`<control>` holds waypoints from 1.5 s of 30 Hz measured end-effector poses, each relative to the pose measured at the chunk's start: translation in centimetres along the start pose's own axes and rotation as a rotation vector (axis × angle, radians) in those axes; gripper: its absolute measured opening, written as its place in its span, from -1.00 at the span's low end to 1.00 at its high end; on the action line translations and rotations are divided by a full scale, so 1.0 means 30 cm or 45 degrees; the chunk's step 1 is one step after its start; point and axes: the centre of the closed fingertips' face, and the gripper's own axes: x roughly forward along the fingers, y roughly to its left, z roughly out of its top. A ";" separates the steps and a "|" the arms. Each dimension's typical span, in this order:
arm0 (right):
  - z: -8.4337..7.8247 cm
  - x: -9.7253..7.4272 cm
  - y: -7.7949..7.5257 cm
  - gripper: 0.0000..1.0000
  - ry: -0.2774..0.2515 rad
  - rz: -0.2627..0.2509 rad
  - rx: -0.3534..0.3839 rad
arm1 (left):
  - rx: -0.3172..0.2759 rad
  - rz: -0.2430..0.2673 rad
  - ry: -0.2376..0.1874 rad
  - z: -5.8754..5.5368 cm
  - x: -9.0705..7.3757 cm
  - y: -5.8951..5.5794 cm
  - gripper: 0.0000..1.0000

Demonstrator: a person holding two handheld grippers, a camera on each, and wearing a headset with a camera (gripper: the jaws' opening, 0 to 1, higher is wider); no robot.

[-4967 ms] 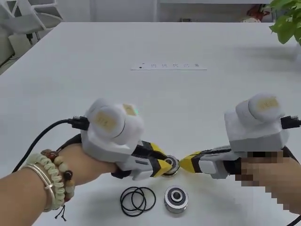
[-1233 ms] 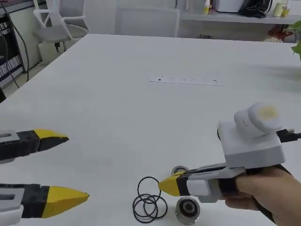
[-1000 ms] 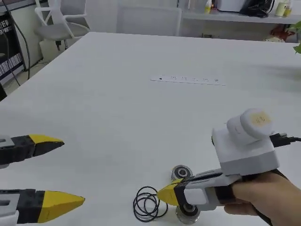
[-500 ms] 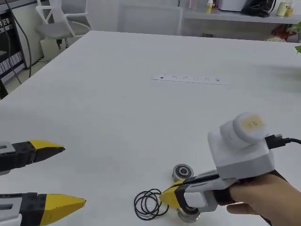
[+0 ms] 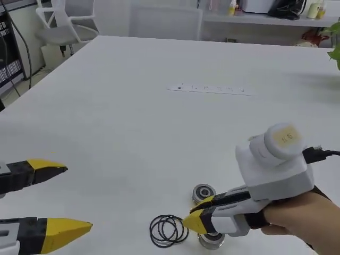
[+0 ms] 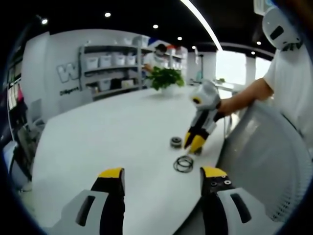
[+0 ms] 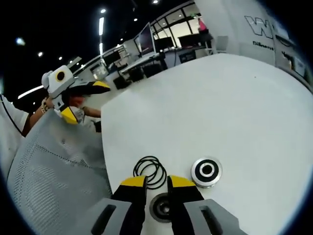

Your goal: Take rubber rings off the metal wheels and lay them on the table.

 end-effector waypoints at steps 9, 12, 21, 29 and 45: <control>0.006 -0.063 0.008 -0.46 0.042 -0.029 -0.189 | -0.012 -0.034 0.016 -0.018 0.007 -0.008 0.31; 0.003 -0.083 0.013 -0.36 0.035 -0.031 -0.195 | -0.017 -0.053 0.027 -0.028 0.012 -0.014 0.36; -0.024 -0.153 0.013 0.02 -0.029 -0.069 -0.181 | -0.032 -0.063 0.046 -0.047 0.004 -0.006 0.55; -0.050 -0.213 0.010 0.31 -0.111 -0.121 -0.145 | -0.077 -0.052 0.069 -0.070 -0.003 0.009 0.69; -0.114 -0.329 -0.016 0.69 -0.291 -0.231 0.012 | -0.136 -0.016 0.063 -0.093 -0.016 0.037 0.76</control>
